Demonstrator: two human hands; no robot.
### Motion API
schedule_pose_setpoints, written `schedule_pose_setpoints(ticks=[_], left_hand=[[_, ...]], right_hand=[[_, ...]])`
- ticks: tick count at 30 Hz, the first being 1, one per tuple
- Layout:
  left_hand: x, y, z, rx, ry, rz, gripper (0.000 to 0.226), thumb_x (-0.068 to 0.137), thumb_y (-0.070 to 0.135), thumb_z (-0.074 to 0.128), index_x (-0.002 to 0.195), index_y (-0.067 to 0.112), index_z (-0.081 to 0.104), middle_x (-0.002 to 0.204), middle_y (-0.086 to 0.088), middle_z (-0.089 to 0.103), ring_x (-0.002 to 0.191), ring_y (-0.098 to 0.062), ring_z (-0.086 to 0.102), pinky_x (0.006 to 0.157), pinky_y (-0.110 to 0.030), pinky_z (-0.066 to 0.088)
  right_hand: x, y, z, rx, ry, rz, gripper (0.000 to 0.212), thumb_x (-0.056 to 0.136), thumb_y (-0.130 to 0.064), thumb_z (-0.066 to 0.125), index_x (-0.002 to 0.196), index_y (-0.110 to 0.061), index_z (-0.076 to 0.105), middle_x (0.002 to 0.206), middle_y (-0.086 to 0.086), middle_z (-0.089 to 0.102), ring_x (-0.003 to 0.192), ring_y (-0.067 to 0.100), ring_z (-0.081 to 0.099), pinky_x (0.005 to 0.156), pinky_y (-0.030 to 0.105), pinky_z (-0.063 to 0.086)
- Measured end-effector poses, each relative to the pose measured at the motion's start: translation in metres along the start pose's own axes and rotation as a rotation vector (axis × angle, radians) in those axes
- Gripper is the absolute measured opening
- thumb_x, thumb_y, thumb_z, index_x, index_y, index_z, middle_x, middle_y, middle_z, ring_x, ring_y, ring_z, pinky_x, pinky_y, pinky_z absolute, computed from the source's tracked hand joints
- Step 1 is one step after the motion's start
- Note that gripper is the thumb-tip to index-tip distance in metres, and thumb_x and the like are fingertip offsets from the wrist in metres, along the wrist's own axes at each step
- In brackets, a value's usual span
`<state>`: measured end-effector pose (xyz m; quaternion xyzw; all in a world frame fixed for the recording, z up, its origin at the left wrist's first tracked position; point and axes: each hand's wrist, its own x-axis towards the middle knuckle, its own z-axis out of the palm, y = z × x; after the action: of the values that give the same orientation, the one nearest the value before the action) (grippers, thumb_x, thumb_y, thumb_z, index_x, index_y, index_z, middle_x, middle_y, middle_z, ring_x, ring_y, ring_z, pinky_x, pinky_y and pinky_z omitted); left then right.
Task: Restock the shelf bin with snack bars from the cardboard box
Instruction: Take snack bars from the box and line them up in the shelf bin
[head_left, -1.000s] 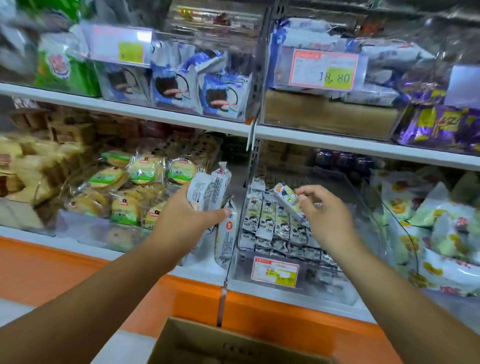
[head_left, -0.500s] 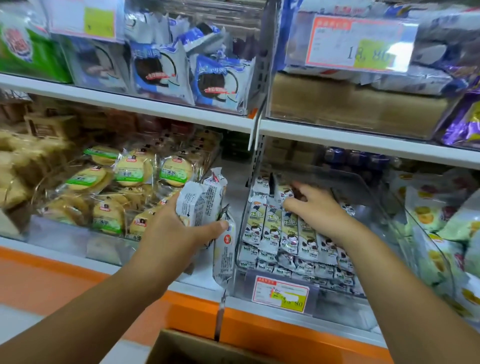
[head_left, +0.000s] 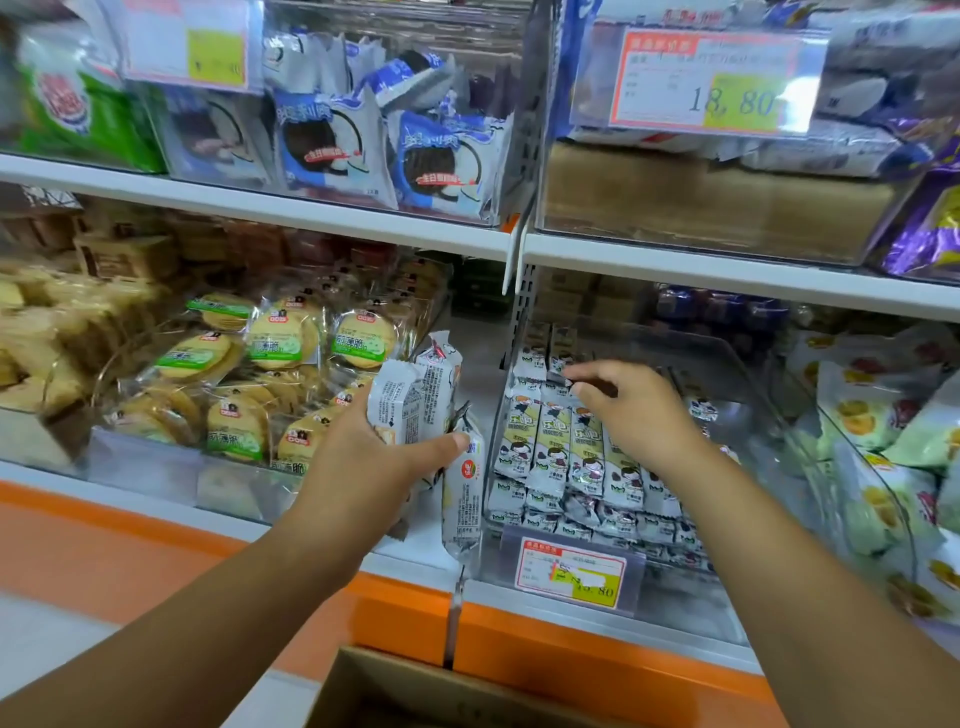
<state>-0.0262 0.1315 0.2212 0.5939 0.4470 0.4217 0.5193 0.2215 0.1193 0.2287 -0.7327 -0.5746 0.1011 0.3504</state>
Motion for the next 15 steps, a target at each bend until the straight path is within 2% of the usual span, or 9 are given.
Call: schedule_pose_setpoints(ticks=[2, 3, 5, 6, 7, 8, 10, 12, 15], left_hand=[[0.001, -0.001, 0.000, -0.010, 0.002, -0.014, 0.029, 0.076, 0.019, 0.083, 0.099, 0.024, 0.066, 0.087, -0.009, 0.075, 0.076, -0.035, 0.070, 0.060, -0.051, 0.059], [0.001, 0.000, 0.000, -0.020, 0.000, -0.021, 0.030, 0.076, 0.019, 0.083, 0.100, 0.023, 0.067, 0.084, -0.008, 0.075, 0.075, -0.034, 0.071, 0.057, -0.053, 0.059], [0.001, 0.001, -0.001, -0.056, -0.003, -0.025, 0.029, 0.077, 0.018, 0.082, 0.102, 0.020, 0.067, 0.074, -0.002, 0.073, 0.056, -0.021, 0.066, 0.042, -0.036, 0.051], [0.002, 0.002, 0.000, -0.072, -0.004, -0.021, 0.028, 0.077, 0.017, 0.081, 0.102, 0.020, 0.068, 0.073, 0.001, 0.073, 0.054, -0.016, 0.065, 0.042, -0.029, 0.047], [0.001, 0.004, 0.000, -0.085, -0.005, -0.017, 0.028, 0.077, 0.016, 0.081, 0.101, 0.021, 0.068, 0.075, 0.003, 0.074, 0.059, -0.014, 0.068, 0.046, -0.026, 0.047], [0.001, 0.006, 0.001, -0.097, -0.006, -0.015, 0.028, 0.077, 0.016, 0.081, 0.101, 0.021, 0.068, 0.078, 0.004, 0.076, 0.066, -0.015, 0.070, 0.052, -0.026, 0.048], [0.002, 0.008, 0.002, -0.115, -0.009, -0.016, 0.028, 0.076, 0.014, 0.082, 0.100, 0.020, 0.069, 0.083, 0.002, 0.077, 0.079, -0.019, 0.072, 0.065, -0.032, 0.052], [0.002, 0.012, 0.002, -0.127, -0.009, -0.016, 0.028, 0.075, 0.012, 0.082, 0.099, 0.020, 0.069, 0.085, 0.002, 0.077, 0.084, -0.022, 0.073, 0.074, -0.038, 0.055], [0.001, 0.017, 0.001, -0.177, -0.010, -0.013, 0.028, 0.077, 0.008, 0.080, 0.101, 0.020, 0.069, 0.089, 0.000, 0.078, 0.090, -0.024, 0.073, 0.086, -0.047, 0.057]], right_hand=[[0.000, 0.001, -0.002, -0.022, -0.060, 0.015, 0.032, 0.100, -0.025, 0.047, 0.128, -0.034, 0.058, 0.113, -0.006, 0.061, 0.043, 0.002, 0.046, 0.050, 0.024, 0.044], [-0.002, 0.001, -0.003, -0.018, -0.079, 0.020, 0.034, 0.100, -0.025, 0.046, 0.131, -0.036, 0.055, 0.117, -0.006, 0.060, 0.052, 0.004, 0.052, 0.054, 0.024, 0.046], [-0.006, 0.000, -0.005, -0.017, -0.047, 0.006, 0.036, 0.100, -0.026, 0.046, 0.134, -0.037, 0.051, 0.130, -0.005, 0.057, 0.089, 0.012, 0.063, 0.076, 0.027, 0.051], [-0.009, -0.002, -0.007, -0.019, 0.005, -0.010, 0.036, 0.099, -0.027, 0.047, 0.133, -0.037, 0.052, 0.129, -0.004, 0.058, 0.102, 0.013, 0.060, 0.088, 0.030, 0.050], [-0.015, -0.006, -0.009, -0.016, 0.064, -0.034, 0.034, 0.098, -0.027, 0.048, 0.131, -0.036, 0.054, 0.123, -0.006, 0.060, 0.105, 0.009, 0.057, 0.095, 0.031, 0.047], [-0.022, -0.012, -0.011, -0.002, 0.118, -0.064, 0.032, 0.098, -0.026, 0.049, 0.128, -0.035, 0.057, 0.114, -0.012, 0.061, 0.101, 0.003, 0.055, 0.095, 0.029, 0.046], [-0.038, -0.024, -0.015, 0.049, 0.150, -0.119, 0.027, 0.097, -0.025, 0.052, 0.120, -0.035, 0.060, 0.101, -0.021, 0.059, 0.092, -0.006, 0.053, 0.084, 0.017, 0.044], [-0.056, -0.035, -0.018, 0.126, 0.093, -0.148, 0.023, 0.096, -0.025, 0.054, 0.115, -0.036, 0.062, 0.099, -0.019, 0.063, 0.089, -0.007, 0.055, 0.073, 0.008, 0.043], [-0.083, -0.043, -0.018, 0.241, -0.024, -0.161, 0.022, 0.092, -0.022, 0.060, 0.111, -0.035, 0.063, 0.098, -0.015, 0.065, 0.091, -0.002, 0.059, 0.077, 0.015, 0.050]])
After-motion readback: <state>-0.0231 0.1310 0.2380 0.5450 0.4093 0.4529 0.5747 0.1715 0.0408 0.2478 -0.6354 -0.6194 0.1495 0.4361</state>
